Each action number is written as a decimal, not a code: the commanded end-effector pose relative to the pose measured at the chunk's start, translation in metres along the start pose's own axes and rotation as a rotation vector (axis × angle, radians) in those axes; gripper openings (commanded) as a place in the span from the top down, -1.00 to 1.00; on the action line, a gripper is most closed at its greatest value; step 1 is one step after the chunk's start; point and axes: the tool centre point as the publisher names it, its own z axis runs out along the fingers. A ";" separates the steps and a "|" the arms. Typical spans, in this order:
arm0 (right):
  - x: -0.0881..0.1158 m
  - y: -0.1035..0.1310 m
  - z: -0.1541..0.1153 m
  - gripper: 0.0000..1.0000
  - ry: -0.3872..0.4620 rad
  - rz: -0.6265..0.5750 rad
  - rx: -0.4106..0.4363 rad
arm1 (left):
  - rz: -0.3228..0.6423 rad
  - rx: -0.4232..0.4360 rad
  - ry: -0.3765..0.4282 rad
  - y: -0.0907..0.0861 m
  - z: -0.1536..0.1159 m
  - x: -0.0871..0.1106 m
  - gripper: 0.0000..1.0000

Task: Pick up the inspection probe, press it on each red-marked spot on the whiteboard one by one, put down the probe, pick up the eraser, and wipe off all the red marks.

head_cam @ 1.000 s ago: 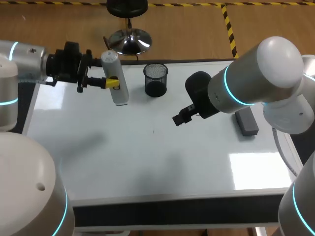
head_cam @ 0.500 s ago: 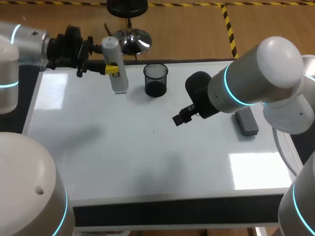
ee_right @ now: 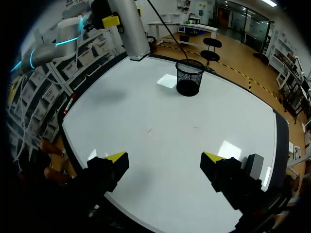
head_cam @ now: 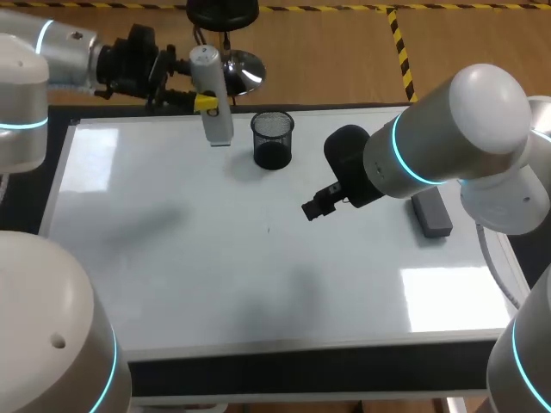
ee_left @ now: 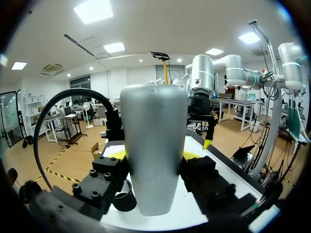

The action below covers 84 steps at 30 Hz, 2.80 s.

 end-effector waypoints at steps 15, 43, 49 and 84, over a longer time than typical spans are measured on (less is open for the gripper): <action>-0.001 0.000 -0.001 -1.00 0.000 -0.001 0.002 | -0.018 0.005 0.115 0.004 0.025 -0.054 1.00; -0.001 0.000 -0.001 -1.00 0.000 -0.001 0.002 | -0.022 -0.003 0.201 0.006 0.070 -0.109 1.00; -0.001 0.000 -0.001 -1.00 0.000 -0.001 0.002 | -0.025 0.004 0.216 0.011 0.082 -0.112 1.00; -0.001 0.000 -0.001 -1.00 0.000 -0.001 0.002 | -0.078 0.002 0.205 0.056 0.092 -0.110 1.00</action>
